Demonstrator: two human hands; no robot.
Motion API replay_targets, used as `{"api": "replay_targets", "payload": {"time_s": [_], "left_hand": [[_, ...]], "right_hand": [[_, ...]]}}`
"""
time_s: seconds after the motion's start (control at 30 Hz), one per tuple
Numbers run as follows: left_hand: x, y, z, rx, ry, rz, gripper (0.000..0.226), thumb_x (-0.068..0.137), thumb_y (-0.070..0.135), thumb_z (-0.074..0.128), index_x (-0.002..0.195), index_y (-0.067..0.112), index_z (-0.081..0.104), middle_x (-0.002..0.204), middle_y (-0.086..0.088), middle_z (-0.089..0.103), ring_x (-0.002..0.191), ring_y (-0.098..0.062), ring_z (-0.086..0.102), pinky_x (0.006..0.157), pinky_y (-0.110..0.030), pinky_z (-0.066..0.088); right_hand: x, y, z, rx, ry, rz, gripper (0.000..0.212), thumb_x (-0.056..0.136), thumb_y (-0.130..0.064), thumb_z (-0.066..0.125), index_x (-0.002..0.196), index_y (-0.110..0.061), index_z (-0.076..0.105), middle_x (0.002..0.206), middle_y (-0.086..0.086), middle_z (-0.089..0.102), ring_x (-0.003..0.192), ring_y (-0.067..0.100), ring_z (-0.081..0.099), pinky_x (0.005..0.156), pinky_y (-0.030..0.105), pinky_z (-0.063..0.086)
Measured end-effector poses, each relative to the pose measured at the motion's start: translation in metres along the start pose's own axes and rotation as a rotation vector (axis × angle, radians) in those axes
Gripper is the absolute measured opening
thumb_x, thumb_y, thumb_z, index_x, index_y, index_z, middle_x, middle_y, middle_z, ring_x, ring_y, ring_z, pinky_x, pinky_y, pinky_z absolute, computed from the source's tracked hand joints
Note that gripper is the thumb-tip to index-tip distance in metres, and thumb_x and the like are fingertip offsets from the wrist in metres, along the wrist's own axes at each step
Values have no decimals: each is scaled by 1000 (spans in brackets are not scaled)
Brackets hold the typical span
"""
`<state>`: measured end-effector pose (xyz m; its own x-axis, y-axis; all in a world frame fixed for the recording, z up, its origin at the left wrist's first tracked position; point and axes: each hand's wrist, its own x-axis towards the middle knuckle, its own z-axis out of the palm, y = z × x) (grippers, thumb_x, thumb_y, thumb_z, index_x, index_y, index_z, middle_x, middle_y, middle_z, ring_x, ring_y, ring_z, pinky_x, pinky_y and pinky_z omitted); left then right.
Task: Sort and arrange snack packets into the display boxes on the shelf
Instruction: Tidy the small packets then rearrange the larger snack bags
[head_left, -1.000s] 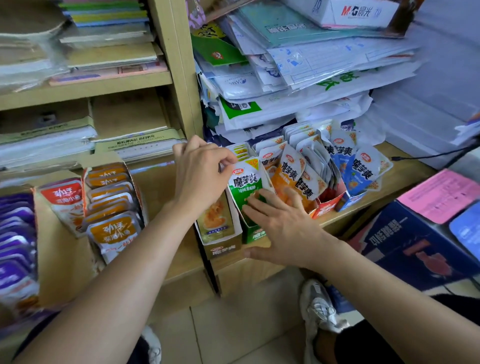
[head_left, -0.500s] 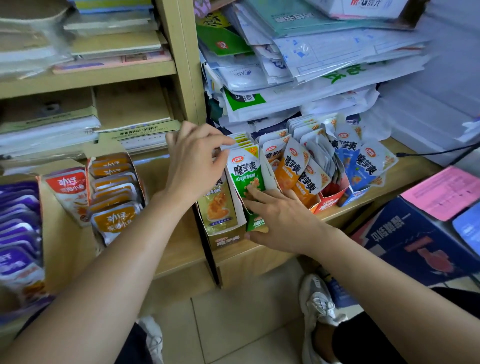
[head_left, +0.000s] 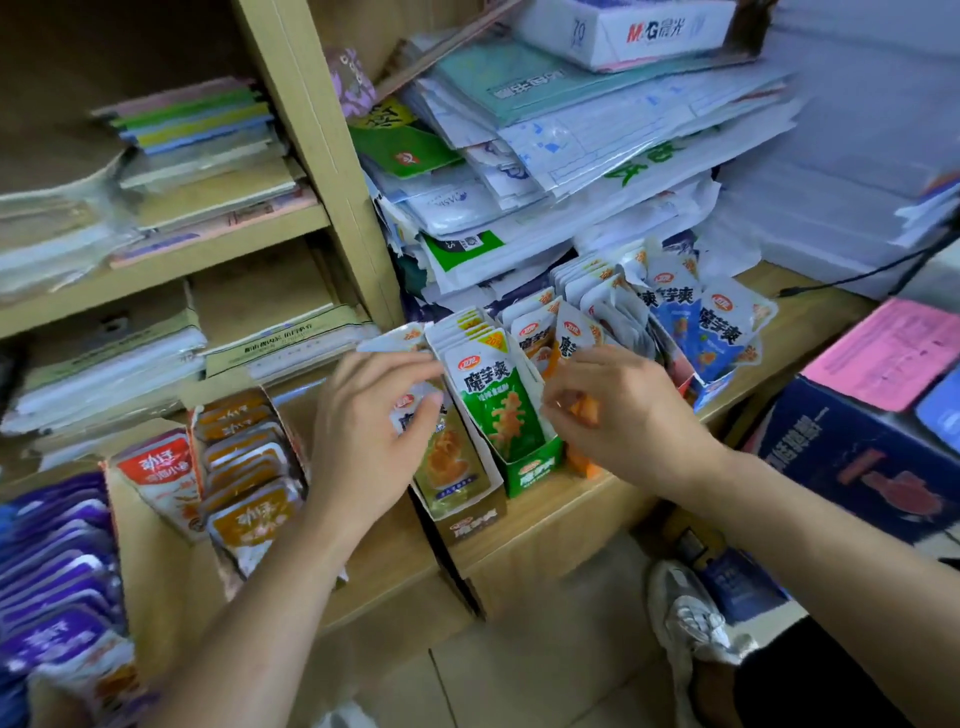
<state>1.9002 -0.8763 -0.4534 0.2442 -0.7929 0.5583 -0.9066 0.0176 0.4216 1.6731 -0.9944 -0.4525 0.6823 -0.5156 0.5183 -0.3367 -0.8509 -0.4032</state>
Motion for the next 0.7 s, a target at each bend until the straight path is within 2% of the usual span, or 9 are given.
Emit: {"api": "replay_targets", "payload": {"time_s": [0.07, 0.13, 0.23, 0.3, 0.37, 0.43, 0.53, 0.6, 0.7], "left_hand": [[-5, 16, 8, -26, -53, 51, 23, 93, 30, 66, 113, 25, 76, 113, 15, 69, 110, -10, 56, 96, -28, 40], [-7, 33, 18, -57, -99, 83, 26, 93, 37, 62, 113, 27, 75, 111, 20, 67, 109, -9, 56, 95, -29, 42], [2, 58, 37, -108, -140, 61, 28, 92, 40, 62, 115, 29, 74, 110, 22, 65, 107, -8, 57, 95, -32, 45], [15, 75, 52, -117, -174, 10, 31, 94, 40, 64, 124, 31, 69, 112, 19, 67, 110, -8, 58, 97, -35, 47], [34, 90, 68, -89, -232, -28, 40, 96, 38, 64, 136, 33, 60, 117, 14, 66, 115, -12, 57, 101, -39, 46], [54, 99, 81, 36, -289, 15, 48, 97, 36, 63, 144, 34, 52, 128, 8, 60, 123, -15, 47, 103, -37, 41], [80, 103, 89, 217, -355, 109, 45, 96, 35, 63, 140, 35, 55, 135, 7, 56, 124, -18, 40, 101, -39, 41], [90, 105, 87, 248, -388, 87, 38, 96, 36, 63, 135, 35, 60, 130, 6, 61, 122, -19, 45, 96, -38, 41], [94, 111, 80, 268, -429, -2, 34, 99, 35, 59, 133, 37, 61, 113, 7, 64, 119, -20, 49, 88, -37, 43]], "right_hand": [[-1, 10, -17, 23, 153, 123, 7, 85, -21, 70, 83, -14, 71, 79, -2, 62, 71, 14, 57, 63, 38, 53], [-2, 24, -33, 4, 220, 257, 8, 84, -18, 73, 88, -13, 69, 84, -2, 60, 72, 13, 57, 63, 37, 54], [-5, 42, -47, -72, 118, 402, 21, 82, -21, 79, 98, -14, 65, 88, -3, 59, 76, 13, 56, 63, 28, 50], [-7, 50, -49, -51, 42, 465, 29, 83, -26, 80, 102, -14, 62, 85, 0, 64, 77, 18, 61, 66, 33, 53], [-9, 55, -45, -26, 40, 473, 30, 82, -28, 81, 96, -14, 59, 78, 0, 64, 74, 20, 62, 68, 41, 56], [-10, 60, -41, -30, 65, 448, 30, 81, -29, 80, 92, -14, 56, 76, -1, 61, 72, 23, 61, 67, 42, 55], [-11, 67, -40, -5, 52, 450, 22, 82, -22, 75, 88, -16, 55, 78, -2, 61, 77, 28, 62, 68, 41, 52], [-13, 70, -40, -3, 25, 458, 17, 83, -15, 70, 91, -16, 55, 76, 0, 65, 76, 32, 62, 69, 42, 53], [-17, 70, -40, 20, 9, 459, 16, 86, -13, 66, 97, -15, 54, 75, 5, 67, 73, 34, 60, 73, 46, 54]]}}
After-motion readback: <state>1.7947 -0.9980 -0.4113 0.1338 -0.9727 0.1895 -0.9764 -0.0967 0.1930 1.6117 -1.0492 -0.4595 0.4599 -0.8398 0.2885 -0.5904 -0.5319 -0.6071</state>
